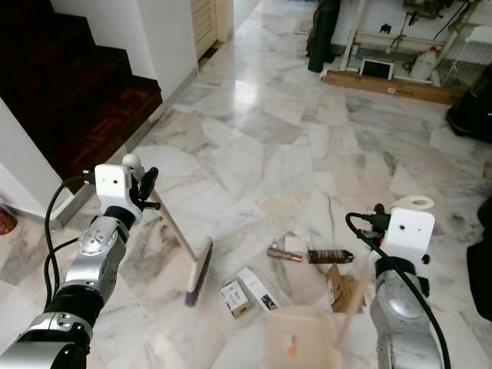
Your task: Sweep floor
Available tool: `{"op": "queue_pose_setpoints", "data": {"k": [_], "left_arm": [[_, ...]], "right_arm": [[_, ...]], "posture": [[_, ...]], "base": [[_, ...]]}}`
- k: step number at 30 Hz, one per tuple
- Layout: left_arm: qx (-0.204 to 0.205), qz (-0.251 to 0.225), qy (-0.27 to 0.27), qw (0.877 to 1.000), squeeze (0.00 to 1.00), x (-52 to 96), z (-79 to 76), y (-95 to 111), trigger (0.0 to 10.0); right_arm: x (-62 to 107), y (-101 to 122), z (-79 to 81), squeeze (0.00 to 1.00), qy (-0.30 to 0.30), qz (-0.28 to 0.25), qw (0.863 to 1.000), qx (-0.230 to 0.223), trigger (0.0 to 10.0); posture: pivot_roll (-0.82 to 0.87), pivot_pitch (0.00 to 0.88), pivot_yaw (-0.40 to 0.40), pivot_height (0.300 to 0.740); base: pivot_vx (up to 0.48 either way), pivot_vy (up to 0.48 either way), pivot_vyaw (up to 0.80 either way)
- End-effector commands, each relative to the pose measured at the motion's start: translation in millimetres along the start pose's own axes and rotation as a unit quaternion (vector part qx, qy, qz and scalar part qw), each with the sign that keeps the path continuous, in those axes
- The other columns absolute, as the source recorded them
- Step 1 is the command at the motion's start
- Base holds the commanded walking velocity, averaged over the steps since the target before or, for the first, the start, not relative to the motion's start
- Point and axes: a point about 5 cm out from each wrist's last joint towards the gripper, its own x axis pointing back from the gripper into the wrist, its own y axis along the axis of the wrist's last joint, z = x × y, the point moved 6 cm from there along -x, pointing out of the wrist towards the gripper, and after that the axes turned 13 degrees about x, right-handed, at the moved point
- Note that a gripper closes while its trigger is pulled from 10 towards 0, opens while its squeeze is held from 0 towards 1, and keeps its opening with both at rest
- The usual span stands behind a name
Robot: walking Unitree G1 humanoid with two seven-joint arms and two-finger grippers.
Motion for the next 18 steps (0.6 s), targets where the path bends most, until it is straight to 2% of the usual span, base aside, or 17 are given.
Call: {"op": "queue_pose_setpoints", "data": {"k": [1,6,9,18], "left_arm": [[0.0,-0.013,-0.002,1.0,0.0,-1.5,0.1,8.0,10.0],[0.0,-0.011,-0.003,1.0,0.0,-1.6,-0.1,7.7,10.0],[-0.001,-0.009,-0.004,1.0,0.0,-0.9,0.4,6.8,10.0],[-0.002,-0.007,-0.003,1.0,0.0,1.0,2.0,5.9,10.0]], "right_arm": [[1.8,6.5,-4.1,0.0,-0.001,-0.005,1.0,0.013,10.0],[2.1,6.0,-2.0,0.0,0.007,0.003,1.0,0.01,10.0],[2.2,3.2,8.7,0.0,0.03,0.012,0.999,0.009,10.0],[2.7,-6.8,15.9,0.0,0.041,0.038,0.998,0.019,10.0]], "posture": [[0.0,0.127,-0.008,0.74],[0.0,0.134,-0.009,0.74],[0.0,0.141,-0.009,0.74],[0.01,0.149,-0.013,0.74]], "base": [[0.0,0.0,0.0],[0.0,0.0,0.0],[0.0,0.0,0.0],[0.0,0.0,0.0]]}}
